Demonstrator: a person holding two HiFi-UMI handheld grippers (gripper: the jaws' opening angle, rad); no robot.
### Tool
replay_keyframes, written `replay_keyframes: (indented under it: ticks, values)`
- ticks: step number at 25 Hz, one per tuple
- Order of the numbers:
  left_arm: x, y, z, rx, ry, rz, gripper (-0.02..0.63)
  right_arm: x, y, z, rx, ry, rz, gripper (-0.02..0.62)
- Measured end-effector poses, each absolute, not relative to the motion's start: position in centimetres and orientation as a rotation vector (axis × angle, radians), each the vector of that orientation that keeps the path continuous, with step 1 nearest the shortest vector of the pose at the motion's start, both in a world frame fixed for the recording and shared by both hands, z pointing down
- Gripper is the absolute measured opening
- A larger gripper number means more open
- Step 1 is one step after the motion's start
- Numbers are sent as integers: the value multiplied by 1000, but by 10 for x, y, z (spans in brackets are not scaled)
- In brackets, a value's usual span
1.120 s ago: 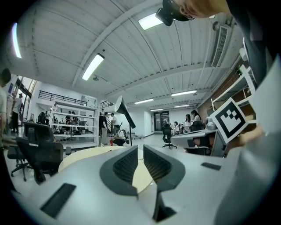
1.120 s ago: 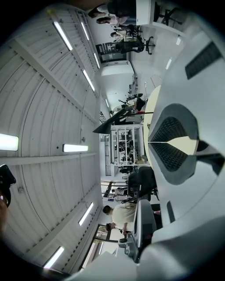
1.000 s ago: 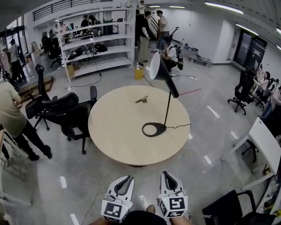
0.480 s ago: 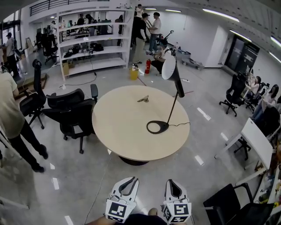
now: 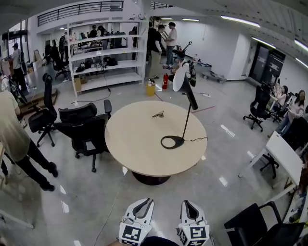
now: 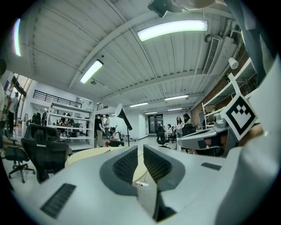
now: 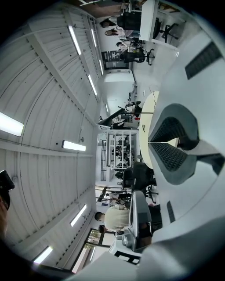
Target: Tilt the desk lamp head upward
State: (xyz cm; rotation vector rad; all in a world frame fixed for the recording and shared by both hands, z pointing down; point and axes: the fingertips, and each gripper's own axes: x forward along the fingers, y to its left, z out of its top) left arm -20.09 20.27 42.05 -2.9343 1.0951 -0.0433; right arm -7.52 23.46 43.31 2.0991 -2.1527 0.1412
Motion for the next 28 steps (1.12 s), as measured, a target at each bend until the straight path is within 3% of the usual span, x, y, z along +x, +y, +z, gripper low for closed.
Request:
replay_keyframes:
  ticks: [14, 28]
  values:
    - [-134, 347, 450, -2885, 1255, -99, 86, -16, 362, 466, 1987, -2284, 172, 15]
    - [-118, 404, 454, -2855, 1270, -90, 72, 2, 424, 473, 1966, -2286, 151, 15]
